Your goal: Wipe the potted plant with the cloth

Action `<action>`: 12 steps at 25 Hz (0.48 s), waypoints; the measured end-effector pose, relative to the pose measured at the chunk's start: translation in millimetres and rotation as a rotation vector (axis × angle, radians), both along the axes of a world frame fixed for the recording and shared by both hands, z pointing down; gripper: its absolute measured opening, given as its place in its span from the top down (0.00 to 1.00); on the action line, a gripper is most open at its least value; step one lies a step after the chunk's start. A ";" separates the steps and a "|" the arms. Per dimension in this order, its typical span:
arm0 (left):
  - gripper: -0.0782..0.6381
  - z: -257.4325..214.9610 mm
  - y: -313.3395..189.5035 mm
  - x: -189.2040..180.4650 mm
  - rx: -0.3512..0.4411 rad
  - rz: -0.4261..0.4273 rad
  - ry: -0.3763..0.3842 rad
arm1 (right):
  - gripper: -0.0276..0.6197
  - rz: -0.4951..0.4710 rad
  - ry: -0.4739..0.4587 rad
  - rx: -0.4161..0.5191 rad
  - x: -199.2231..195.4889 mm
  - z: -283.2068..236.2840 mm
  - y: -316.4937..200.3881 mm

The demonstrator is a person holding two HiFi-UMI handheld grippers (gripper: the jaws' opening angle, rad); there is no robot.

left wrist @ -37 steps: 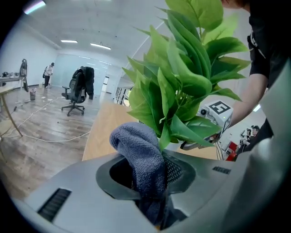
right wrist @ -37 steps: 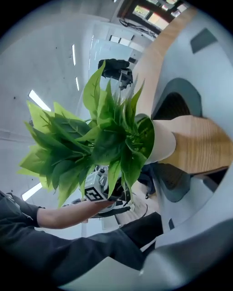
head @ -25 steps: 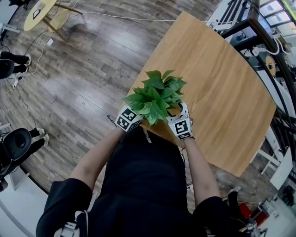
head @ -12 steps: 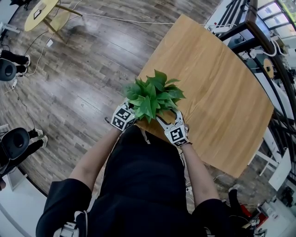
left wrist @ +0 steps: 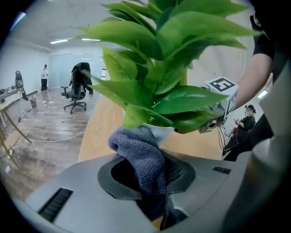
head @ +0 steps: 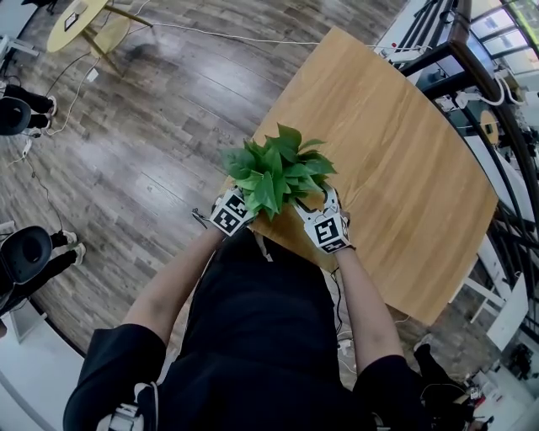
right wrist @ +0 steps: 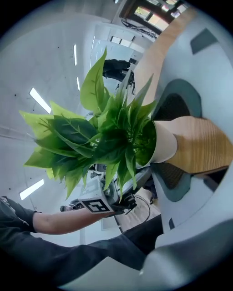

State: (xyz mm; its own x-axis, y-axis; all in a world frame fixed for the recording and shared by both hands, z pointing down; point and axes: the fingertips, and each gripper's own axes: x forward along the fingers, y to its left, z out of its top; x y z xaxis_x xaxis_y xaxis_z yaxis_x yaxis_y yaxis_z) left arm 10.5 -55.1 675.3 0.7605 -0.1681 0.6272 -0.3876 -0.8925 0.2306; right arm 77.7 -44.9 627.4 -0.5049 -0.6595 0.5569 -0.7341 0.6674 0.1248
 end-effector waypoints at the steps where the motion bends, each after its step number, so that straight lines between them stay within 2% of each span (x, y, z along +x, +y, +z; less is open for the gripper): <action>1: 0.73 -0.9 5.2 1.2 -0.007 0.010 -0.002 | 0.54 0.013 -0.016 -0.002 -0.7 -0.5 -0.2; 6: 0.73 -0.9 35.5 5.2 -0.056 0.061 0.039 | 0.54 0.065 -0.038 -0.002 -5.5 -0.2 3.4; 9: 0.72 -1.3 35.7 2.8 -0.069 0.010 0.061 | 0.54 0.068 -0.040 -0.003 -9.2 -0.2 8.4; 12: 0.73 -0.4 25.0 -3.9 -0.083 -0.053 0.065 | 0.54 0.030 -0.020 0.000 -17.0 -0.7 16.5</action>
State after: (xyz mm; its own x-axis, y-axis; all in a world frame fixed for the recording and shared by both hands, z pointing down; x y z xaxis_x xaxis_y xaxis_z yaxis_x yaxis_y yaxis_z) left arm 6.7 -30.1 674.9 0.7913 -0.1586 0.5905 -0.4153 -0.8482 0.3287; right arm 60.7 -28.3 626.8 -0.4959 -0.6745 0.5469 -0.7560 0.6452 0.1103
